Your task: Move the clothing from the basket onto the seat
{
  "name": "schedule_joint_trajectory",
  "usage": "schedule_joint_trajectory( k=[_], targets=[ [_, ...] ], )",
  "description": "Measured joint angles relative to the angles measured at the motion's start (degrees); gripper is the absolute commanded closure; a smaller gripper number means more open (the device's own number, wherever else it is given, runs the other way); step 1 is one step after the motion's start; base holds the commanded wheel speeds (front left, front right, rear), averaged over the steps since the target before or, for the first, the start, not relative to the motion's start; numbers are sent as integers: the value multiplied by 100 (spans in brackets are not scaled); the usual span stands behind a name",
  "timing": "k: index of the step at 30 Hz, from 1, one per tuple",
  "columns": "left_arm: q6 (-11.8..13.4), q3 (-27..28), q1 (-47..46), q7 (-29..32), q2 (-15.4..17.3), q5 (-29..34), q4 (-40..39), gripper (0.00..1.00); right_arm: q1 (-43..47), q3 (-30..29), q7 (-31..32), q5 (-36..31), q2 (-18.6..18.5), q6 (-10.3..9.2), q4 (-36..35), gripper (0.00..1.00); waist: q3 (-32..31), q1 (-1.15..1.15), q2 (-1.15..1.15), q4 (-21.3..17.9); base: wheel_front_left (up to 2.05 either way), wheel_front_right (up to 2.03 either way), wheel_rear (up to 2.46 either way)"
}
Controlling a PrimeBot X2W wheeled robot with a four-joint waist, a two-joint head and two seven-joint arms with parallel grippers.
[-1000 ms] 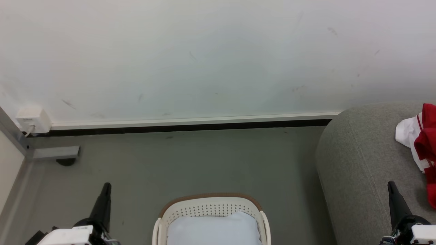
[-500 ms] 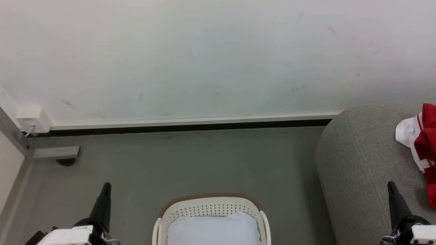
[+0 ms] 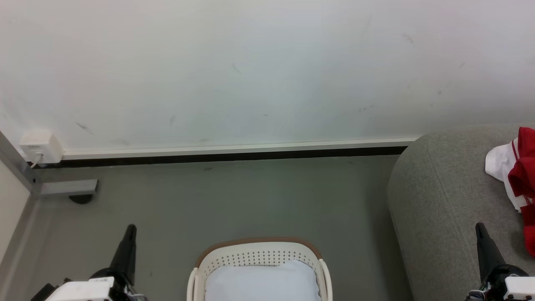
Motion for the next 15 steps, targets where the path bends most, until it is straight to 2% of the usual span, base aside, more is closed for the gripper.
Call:
schedule_joint_trajectory(
  k=[15],
  targets=[
    [0,0,0,0,0,0,0,100,0,-7,22,-9,5,0,0,100,0,0,0,0,0,0,0]
  ],
)
